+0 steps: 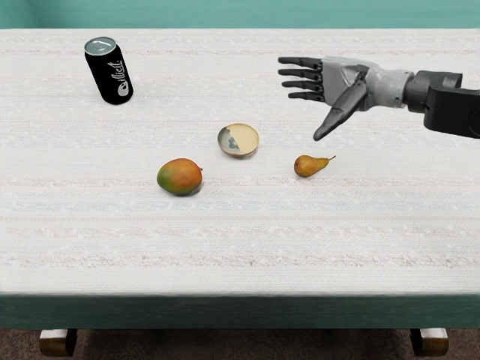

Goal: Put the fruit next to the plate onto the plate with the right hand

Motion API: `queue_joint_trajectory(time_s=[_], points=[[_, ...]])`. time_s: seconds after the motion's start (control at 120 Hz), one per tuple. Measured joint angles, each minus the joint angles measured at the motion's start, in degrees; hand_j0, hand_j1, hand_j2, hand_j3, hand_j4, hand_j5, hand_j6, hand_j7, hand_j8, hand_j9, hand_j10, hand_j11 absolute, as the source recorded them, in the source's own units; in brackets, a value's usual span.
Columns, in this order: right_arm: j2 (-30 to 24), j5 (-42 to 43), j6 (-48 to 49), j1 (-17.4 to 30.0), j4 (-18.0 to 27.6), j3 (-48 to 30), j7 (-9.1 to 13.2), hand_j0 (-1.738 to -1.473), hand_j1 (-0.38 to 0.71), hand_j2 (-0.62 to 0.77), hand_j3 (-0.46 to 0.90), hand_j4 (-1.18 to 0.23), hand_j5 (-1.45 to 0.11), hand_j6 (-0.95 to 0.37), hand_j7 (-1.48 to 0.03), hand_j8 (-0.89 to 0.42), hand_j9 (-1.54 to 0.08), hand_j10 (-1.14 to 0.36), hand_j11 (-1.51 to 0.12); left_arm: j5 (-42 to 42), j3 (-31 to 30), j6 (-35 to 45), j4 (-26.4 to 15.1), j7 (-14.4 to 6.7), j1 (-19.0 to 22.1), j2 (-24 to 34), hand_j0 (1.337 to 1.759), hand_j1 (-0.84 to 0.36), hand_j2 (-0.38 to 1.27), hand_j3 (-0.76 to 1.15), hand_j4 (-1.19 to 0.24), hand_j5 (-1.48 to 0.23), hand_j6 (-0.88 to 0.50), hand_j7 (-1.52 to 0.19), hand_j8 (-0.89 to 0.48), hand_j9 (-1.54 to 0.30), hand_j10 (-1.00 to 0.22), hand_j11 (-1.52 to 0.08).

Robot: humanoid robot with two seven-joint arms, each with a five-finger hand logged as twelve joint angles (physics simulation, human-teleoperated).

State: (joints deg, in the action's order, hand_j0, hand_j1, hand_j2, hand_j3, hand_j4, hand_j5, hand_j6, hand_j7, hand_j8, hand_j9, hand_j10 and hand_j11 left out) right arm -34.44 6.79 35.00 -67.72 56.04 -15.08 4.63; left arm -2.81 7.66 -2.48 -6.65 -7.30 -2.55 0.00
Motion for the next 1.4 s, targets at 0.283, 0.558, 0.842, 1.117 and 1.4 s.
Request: queue_joint_trajectory(time_s=[0.283,0.558,0.842,1.117,1.4], points=[[-0.2,0.8,0.0,-0.3,0.1,-1.0,1.3,-1.658,-0.35,0.00,0.00,0.00,0.00,0.00,0.00,0.00,0.00,0.00,0.00,0.0,0.0,0.0,0.0,0.0,0.0,0.0,1.658,0.35,0.00,0.00,0.00,0.00,0.00,0.00,0.00,0.00,0.00,0.00],[-2.5,24.6,-4.8,-3.0,7.9,-1.1,3.7,-1.658,-0.35,0.00,0.00,0.00,0.00,0.00,0.00,0.00,0.00,0.00,0.00,0.0,0.0,0.0,0.0,0.0,0.0,0.0,1.658,0.35,0.00,0.00,0.00,0.00,0.00,0.00,0.00,0.00,0.00,0.00],[-5.6,34.1,-26.9,-2.7,23.2,2.8,9.2,-1.658,-0.33,0.00,0.00,-0.02,-0.03,-0.02,-0.02,-0.02,-0.03,-0.02,-0.03,0.0,0.0,0.0,0.0,0.0,0.0,0.0,1.658,0.35,0.00,0.00,0.00,0.00,0.00,0.00,0.00,0.00,0.00,0.00],[-5.9,41.7,-35.6,-0.8,27.1,8.2,9.9,-1.658,0.17,-0.08,0.00,-0.43,-0.56,-0.43,-0.56,-0.43,-0.56,-0.43,-0.56,0.0,0.0,0.0,0.0,0.0,0.0,0.0,1.658,0.35,0.00,0.00,0.00,0.00,0.00,0.00,0.00,0.00,0.00,0.00],[-3.3,47.4,-42.2,2.0,25.3,11.6,9.6,-1.658,0.22,-0.09,0.00,-0.48,-0.62,-0.48,-0.62,-0.48,-0.62,-0.48,-0.62,0.0,0.0,0.0,0.0,0.0,0.0,0.0,1.658,0.35,0.00,0.00,0.00,0.00,0.00,0.00,0.00,0.00,0.00,0.00]])
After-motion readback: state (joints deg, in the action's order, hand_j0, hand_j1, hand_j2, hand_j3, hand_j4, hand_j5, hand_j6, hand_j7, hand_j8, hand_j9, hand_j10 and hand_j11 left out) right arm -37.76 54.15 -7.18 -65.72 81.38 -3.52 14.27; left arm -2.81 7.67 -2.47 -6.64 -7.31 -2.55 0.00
